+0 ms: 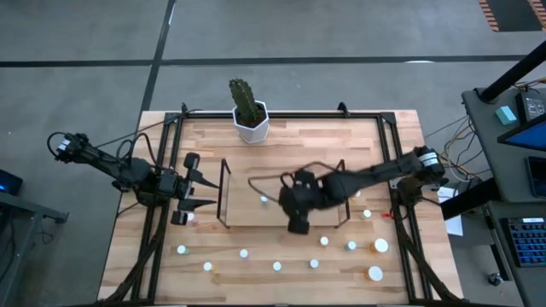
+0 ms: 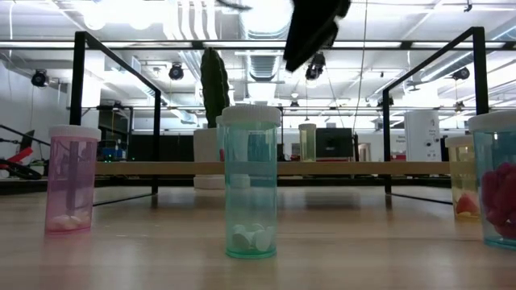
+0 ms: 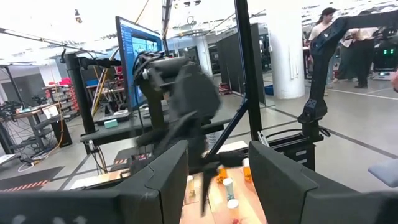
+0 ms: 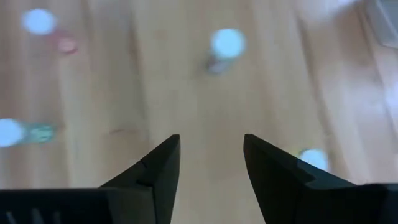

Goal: Pick and place medicine bottles onto shelf by color
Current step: Put the green pill bottle on the shelf aligned with the other green pill bottle

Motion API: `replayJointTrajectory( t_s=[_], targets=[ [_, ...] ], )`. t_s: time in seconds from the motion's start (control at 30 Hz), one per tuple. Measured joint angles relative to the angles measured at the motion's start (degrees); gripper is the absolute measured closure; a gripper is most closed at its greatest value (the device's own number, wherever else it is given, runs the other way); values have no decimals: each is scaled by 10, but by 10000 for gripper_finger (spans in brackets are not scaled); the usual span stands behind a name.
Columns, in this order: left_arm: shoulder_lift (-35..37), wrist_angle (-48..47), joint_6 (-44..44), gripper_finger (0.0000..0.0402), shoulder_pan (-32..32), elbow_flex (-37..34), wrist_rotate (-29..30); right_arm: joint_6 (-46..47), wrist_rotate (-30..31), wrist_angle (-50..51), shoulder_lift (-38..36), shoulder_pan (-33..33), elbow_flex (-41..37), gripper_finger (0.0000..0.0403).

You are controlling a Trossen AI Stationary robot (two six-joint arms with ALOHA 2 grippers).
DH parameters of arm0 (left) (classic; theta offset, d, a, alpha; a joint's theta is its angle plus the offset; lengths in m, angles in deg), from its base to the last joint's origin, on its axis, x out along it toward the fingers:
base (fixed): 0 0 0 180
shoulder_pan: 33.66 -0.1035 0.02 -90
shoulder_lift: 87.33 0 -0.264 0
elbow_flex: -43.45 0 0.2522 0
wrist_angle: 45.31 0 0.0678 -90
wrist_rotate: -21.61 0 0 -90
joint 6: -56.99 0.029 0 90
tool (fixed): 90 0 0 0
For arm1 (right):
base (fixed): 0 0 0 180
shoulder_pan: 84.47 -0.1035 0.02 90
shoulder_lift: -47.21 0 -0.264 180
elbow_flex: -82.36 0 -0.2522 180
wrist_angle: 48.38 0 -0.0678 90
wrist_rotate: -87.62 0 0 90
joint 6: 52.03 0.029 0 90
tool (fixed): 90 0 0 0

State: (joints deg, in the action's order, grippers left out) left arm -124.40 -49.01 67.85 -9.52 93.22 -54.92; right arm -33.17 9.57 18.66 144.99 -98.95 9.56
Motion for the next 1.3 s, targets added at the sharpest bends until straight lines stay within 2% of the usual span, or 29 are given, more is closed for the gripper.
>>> replayJointTrajectory(
  t_s=[0.3, 0.63, 0.8, 0.97, 1.3],
  targets=[
    [-21, 28, -5, 249, 0, 0, 0, 96, 16, 5, -22, -100, 11, 236],
    [-75, 88, -66, 249, 0, 0, 0, 128, 35, 5, -30, -195, 10, 236],
    [-115, 131, -118, 249, 3, 0, -5, 102, 75, 13, -28, -232, 8, 236],
    [-153, 151, -151, 249, 20, 12, -7, 101, 156, 13, -28, -275, -7, 236],
    [-231, 149, -166, 249, 77, 71, -8, 194, 169, -22, -23, -298, -20, 225]
  ],
)
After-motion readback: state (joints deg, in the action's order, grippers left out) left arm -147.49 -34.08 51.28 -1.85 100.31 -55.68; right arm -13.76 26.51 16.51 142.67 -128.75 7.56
